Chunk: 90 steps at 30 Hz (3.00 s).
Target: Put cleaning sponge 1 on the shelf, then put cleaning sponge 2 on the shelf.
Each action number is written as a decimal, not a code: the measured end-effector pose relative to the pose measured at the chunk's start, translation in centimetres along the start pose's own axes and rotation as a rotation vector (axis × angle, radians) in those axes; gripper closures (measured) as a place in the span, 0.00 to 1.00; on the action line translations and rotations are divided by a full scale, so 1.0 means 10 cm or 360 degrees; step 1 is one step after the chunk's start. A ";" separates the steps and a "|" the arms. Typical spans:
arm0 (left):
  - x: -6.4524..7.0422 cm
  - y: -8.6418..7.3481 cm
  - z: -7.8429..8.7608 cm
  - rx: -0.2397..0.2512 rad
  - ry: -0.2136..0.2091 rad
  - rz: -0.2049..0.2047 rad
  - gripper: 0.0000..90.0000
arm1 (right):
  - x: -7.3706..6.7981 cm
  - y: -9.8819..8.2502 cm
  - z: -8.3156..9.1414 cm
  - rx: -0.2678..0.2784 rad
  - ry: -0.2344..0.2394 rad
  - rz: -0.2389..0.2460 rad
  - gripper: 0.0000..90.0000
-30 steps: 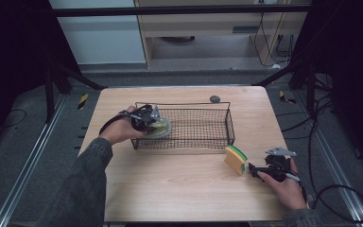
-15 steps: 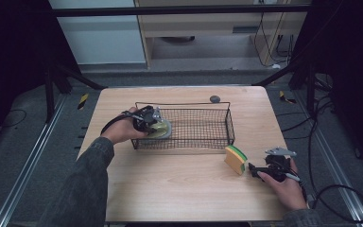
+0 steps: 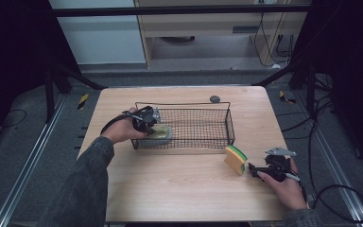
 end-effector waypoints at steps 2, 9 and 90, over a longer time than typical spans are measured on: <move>0.01 0.00 -0.01 0.0002 -0.0010 0.0013 0.76 | 0.00 0.00 0.00 0.0000 0.0000 -0.0001 0.01; 0.02 0.02 0.06 0.0041 0.0018 0.0023 0.68 | 0.00 0.00 0.00 0.0000 0.0000 -0.0001 0.01; 0.99 -1.26 -0.28 0.0703 0.0152 0.1119 0.00 | -0.63 0.67 0.92 -0.0264 0.0256 0.0408 0.19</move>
Point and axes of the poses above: each handheld gripper's, and its own axes: z roughly backward along the jaws, y roughly out of its top, x roughly to its right, the point moved 3 cm from there along -z, roughly forward along the jaws, and after that the axes turned 8 degrees about -y, right-handed, at the moved point
